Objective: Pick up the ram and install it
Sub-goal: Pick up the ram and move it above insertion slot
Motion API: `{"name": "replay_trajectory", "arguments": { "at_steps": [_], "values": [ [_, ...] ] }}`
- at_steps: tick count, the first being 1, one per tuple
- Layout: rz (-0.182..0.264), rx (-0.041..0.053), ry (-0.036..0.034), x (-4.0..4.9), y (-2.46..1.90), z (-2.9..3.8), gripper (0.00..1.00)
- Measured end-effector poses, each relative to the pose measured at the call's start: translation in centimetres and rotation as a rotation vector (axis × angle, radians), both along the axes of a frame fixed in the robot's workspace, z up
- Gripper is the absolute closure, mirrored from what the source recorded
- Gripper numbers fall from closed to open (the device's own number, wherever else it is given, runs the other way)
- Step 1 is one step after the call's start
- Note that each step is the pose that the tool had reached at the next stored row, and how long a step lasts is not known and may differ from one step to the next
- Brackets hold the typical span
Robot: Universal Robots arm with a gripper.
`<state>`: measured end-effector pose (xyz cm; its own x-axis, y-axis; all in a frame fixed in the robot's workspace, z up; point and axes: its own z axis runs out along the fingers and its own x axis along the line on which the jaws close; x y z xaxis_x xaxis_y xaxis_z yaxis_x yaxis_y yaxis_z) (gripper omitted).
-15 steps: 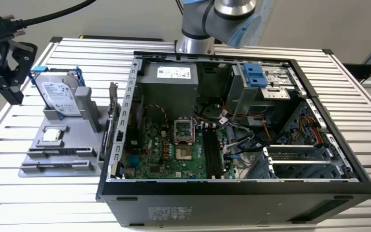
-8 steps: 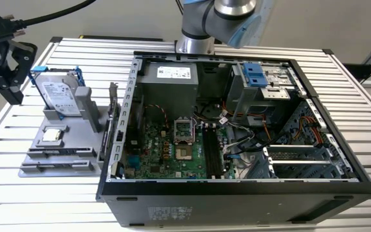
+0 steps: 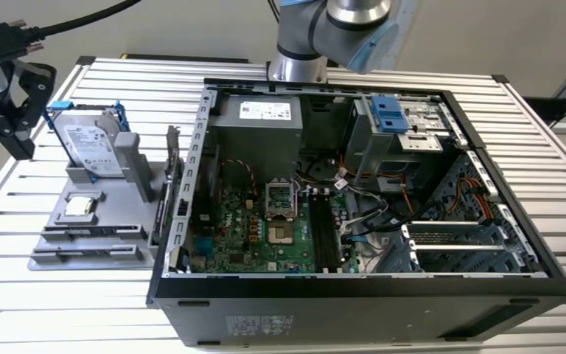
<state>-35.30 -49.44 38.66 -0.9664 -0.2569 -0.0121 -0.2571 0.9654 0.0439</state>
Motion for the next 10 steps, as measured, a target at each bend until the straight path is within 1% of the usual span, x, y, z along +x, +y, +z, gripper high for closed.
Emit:
{"name": "replay_trajectory", "arguments": {
  "at_steps": [10],
  "values": [
    [0.181,-0.0026,0.0002,0.00,0.00,0.01,1.00]
  ]
}}
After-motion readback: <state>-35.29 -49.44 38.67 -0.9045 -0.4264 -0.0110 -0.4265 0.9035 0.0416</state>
